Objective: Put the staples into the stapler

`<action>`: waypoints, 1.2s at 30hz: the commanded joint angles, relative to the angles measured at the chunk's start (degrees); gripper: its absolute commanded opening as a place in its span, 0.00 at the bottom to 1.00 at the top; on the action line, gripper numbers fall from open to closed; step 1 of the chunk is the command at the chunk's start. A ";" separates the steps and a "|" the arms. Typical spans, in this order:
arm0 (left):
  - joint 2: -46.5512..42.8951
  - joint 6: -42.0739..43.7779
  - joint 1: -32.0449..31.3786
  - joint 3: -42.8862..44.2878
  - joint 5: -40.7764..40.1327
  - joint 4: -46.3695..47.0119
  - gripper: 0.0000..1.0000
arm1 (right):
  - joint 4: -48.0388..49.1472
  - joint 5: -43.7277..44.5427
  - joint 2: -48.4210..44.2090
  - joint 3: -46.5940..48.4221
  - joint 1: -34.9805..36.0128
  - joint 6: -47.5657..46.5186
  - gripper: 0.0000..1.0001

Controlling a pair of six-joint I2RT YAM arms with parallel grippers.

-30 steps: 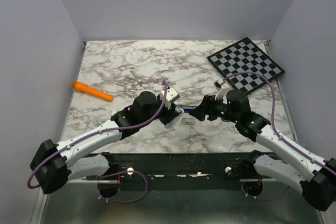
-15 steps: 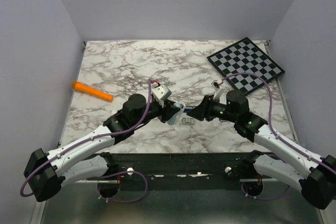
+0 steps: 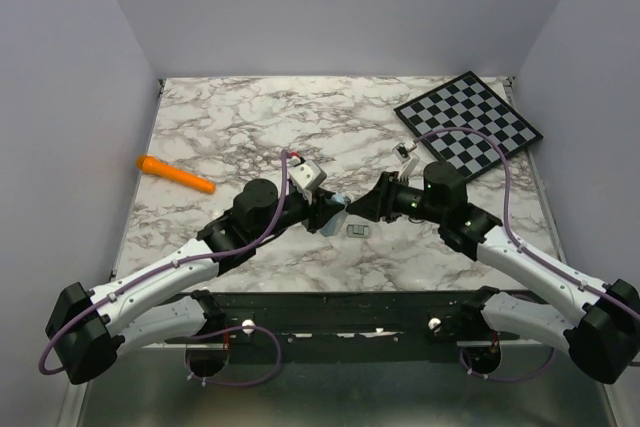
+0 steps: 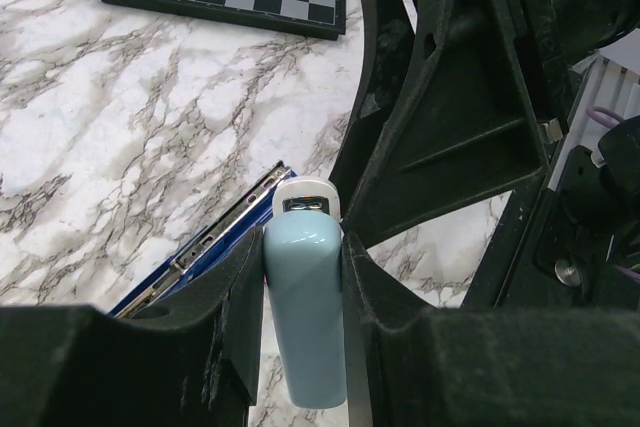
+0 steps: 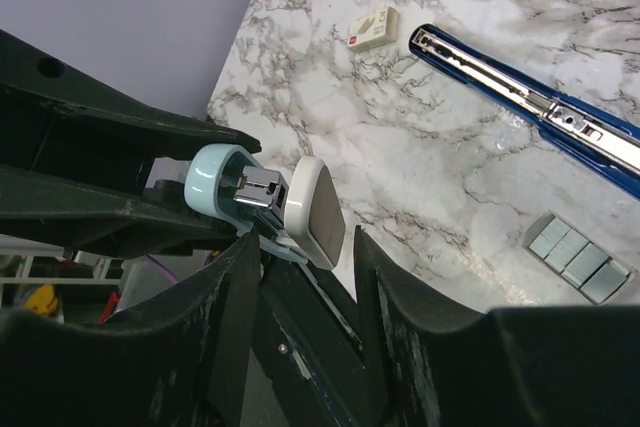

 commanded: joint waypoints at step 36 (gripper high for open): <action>2.55 1.91 0.03 4.71 6.83 3.11 0.00 | 2.92 5.26 4.40 3.00 1.83 0.73 0.36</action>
